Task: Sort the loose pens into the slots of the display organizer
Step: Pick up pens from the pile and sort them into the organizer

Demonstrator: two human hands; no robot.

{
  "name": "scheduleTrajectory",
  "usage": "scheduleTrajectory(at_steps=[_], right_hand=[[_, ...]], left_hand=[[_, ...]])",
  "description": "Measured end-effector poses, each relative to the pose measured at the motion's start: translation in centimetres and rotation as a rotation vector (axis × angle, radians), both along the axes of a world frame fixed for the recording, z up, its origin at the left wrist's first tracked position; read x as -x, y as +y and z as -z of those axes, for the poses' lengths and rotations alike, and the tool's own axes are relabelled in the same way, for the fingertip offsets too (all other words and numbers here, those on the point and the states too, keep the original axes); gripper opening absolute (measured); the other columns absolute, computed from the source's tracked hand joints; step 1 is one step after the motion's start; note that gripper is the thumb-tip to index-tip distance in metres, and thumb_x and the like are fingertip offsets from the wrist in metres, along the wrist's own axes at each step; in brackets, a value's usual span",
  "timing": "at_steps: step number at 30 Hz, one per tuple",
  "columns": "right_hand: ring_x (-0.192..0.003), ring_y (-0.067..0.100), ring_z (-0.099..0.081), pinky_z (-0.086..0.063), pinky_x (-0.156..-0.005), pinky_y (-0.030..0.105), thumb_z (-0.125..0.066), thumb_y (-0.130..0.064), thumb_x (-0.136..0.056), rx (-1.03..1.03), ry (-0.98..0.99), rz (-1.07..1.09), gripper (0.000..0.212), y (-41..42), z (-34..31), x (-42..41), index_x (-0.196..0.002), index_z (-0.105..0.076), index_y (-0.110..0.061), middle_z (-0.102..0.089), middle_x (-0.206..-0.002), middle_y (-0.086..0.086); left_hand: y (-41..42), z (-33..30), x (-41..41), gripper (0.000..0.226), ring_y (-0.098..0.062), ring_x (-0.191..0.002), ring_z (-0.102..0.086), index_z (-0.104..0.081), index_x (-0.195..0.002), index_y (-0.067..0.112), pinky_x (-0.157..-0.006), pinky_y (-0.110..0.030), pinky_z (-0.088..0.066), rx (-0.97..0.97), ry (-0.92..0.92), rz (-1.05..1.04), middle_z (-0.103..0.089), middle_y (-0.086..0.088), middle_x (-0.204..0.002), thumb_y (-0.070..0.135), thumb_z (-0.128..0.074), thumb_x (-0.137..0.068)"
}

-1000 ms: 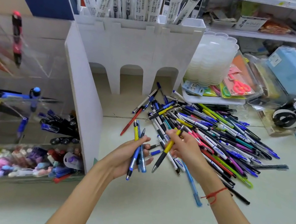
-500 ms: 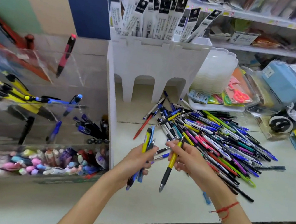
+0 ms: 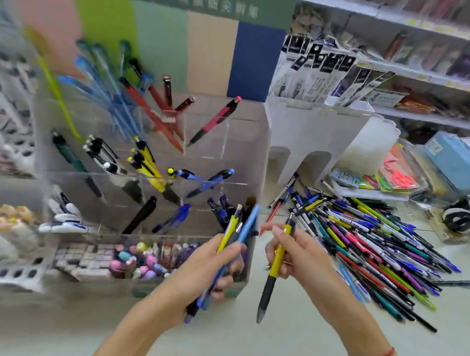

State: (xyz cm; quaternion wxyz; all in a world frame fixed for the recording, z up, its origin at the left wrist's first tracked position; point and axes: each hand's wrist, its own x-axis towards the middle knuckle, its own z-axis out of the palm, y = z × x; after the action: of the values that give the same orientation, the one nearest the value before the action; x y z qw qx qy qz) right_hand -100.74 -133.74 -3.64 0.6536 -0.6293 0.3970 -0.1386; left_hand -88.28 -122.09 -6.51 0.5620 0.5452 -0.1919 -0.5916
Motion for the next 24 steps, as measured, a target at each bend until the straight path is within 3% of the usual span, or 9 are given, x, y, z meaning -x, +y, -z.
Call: scheduleTrajectory(at_steps=[4, 7, 9, 11, 14, 17, 21, 24], right_hand=[[-0.049, -0.002, -0.047, -0.036, -0.048, 0.009, -0.053, -0.020, -0.097, 0.392, -0.006, -0.094, 0.016, 2.1, -1.9, -3.5, -0.108, -0.065, -0.021, -0.055, -0.061, -0.006], [-0.059, -0.003, -0.058, -0.045, -0.056, 0.013, -0.058, -0.033, -0.093, 0.543, 0.172, -0.285, 0.017, 2.6, -2.7, -6.1, -0.108, -0.067, -0.031, -0.064, -0.067, -0.016], [-0.062, 0.000, -0.060, -0.050, -0.063, 0.021, -0.057, -0.040, -0.093, 0.581, 0.273, -0.385, 0.019, 2.7, -2.8, -7.7, -0.107, -0.068, -0.034, -0.066, -0.073, -0.012], [-0.055, 0.002, -0.051, -0.041, -0.059, 0.021, -0.057, -0.041, -0.093, 0.610, 0.286, -0.439, 0.020, 3.2, -2.8, -9.2, -0.102, -0.071, -0.031, -0.058, -0.064, -0.008], [-0.050, 0.005, -0.047, -0.037, -0.056, 0.021, -0.061, -0.033, -0.092, 0.525, 0.149, -0.374, 0.019, 4.0, -3.0, -10.8, -0.088, -0.073, -0.018, -0.052, -0.053, -0.008], [-0.049, 0.013, -0.046, -0.038, -0.054, 0.023, -0.062, -0.035, -0.091, 0.504, 0.085, -0.337, 0.027, 4.1, -3.6, -11.4, -0.081, -0.068, -0.011, -0.049, -0.048, -0.002], [-0.048, 0.011, -0.049, -0.042, -0.053, 0.021, -0.059, -0.029, -0.093, 0.556, -0.017, -0.256, 0.023, 4.0, -4.5, -11.8, -0.085, -0.065, -0.009, -0.056, -0.057, 0.007], [-0.051, 0.009, -0.046, -0.041, -0.056, 0.026, -0.056, -0.032, -0.095, 0.665, -0.045, -0.115, 0.021, 2.9, -5.3, -12.1, -0.082, -0.063, -0.017, -0.053, -0.059, 0.002]], left_hand=[[3.9, 1.0, -2.7, 0.008, -0.004, -0.052, -0.041, -0.052, -0.098, 0.029, -0.047, -0.015, -0.033, 0.041, -0.496, 0.123, -0.048, 0.011, -0.067, 0.035, -0.048, -0.099], [5.9, 0.5, -4.3, 0.006, 0.003, -0.058, -0.048, -0.051, -0.103, 0.039, -0.056, -0.016, -0.037, 0.046, -0.666, 0.135, -0.053, 0.024, -0.069, 0.040, -0.047, -0.098], [6.9, 0.5, -5.8, 0.006, -0.004, -0.065, -0.055, -0.048, -0.104, 0.042, -0.060, -0.026, -0.041, 0.020, -0.825, 0.109, -0.055, 0.016, -0.075, 0.043, -0.047, -0.098], [7.5, 0.3, -7.0, 0.004, -0.018, -0.070, -0.062, -0.044, -0.099, 0.042, -0.063, -0.038, -0.046, 0.003, -0.952, 0.099, -0.054, 0.004, -0.075, 0.043, -0.047, -0.097], [7.6, -0.2, -8.1, 0.006, -0.026, -0.071, -0.064, -0.046, -0.099, 0.036, -0.070, -0.048, -0.051, 0.029, -0.972, 0.053, -0.059, -0.005, -0.078, 0.037, -0.051, -0.096], [7.4, -0.4, -8.4, 0.012, -0.024, -0.068, -0.060, -0.049, -0.104, 0.035, -0.067, -0.042, -0.049, 0.076, -0.975, 0.017, -0.059, -0.001, -0.075, 0.027, -0.053, -0.096], [6.7, -0.4, -9.1, 0.004, -0.019, -0.057, -0.046, -0.052, -0.100, 0.029, -0.052, -0.028, -0.040, 0.152, -0.860, -0.012, -0.050, 0.000, -0.069, 0.026, -0.053, -0.097], [6.6, -0.6, -9.9, 0.010, -0.012, -0.056, -0.039, -0.055, -0.097, 0.020, -0.053, -0.027, -0.033, 0.164, -0.767, -0.027, -0.045, 0.006, -0.067, 0.030, -0.054, -0.097]])
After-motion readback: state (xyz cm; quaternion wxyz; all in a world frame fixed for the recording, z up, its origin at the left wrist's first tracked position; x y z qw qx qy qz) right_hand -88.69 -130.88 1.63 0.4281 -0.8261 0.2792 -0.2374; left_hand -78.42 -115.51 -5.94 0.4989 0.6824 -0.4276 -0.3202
